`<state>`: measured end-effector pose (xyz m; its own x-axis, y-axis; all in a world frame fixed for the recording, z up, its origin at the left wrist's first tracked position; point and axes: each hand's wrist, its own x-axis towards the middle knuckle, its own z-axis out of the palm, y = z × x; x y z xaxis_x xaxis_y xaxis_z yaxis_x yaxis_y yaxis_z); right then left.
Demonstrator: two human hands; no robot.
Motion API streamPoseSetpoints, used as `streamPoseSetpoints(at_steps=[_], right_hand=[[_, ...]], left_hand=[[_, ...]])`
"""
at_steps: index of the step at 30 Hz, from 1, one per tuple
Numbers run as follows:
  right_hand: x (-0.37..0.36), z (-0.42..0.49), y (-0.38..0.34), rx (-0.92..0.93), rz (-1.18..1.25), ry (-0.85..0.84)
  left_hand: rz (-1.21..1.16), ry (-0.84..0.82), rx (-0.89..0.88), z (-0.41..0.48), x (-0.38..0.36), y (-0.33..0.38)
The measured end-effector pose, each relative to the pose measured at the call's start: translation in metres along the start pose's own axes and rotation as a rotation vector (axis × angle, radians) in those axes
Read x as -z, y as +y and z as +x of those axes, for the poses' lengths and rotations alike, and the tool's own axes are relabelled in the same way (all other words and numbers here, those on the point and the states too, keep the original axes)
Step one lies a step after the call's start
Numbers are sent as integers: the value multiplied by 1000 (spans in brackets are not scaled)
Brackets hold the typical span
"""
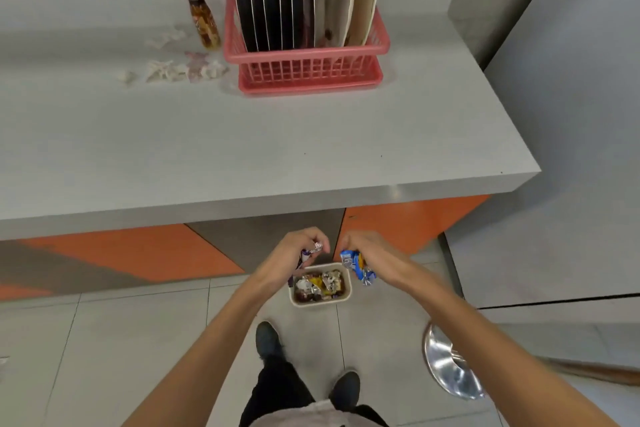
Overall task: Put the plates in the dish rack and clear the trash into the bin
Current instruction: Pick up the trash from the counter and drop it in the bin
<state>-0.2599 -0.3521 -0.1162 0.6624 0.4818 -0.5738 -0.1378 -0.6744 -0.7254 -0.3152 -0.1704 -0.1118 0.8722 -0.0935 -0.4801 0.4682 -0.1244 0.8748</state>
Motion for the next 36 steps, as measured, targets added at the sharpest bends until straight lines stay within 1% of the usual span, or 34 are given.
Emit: streamPoseSetpoints(at_steps=[2,4,7,9,11,14,19,21,23,26,29,31,33,36], right_hand=[[-1,-6,13,-15,-10,-94],[-1,-12,20,-48,4,-128],[2,-19,27,-57,43,-76],[3,-24,31,-31,83,-24],[3,-24,35,29,47,21],[1,-22,43,108,-55,75],[-10,-19,50,127,-75,162],[-17,-11,56,131,-112,184],[-23,2,67,132,-172,171],[-31,33,90,123,-209,165],[-42,72,123,126,-183,245],[-53,104,152,140,-197,272],[-67,138,188,146,-264,258],[-95,193,254,142,-407,208]], left_hand=[[-15,1,39,-8,-7,-9],[-36,6,108,-13,-13,-20],[-7,18,194,-23,-17,-29],[-10,-8,195,-31,-16,-33],[-10,0,205,-35,-13,-35],[3,37,170,-32,-9,-41],[-43,139,116,-19,-3,-46],[-45,121,111,-11,-1,-54],[-17,91,102,0,0,-69],[-15,82,87,23,-3,-98],[-29,107,87,56,-8,-138],[1,124,85,85,-9,-176],[25,132,67,115,-9,-219],[23,32,65,166,-7,-290]])
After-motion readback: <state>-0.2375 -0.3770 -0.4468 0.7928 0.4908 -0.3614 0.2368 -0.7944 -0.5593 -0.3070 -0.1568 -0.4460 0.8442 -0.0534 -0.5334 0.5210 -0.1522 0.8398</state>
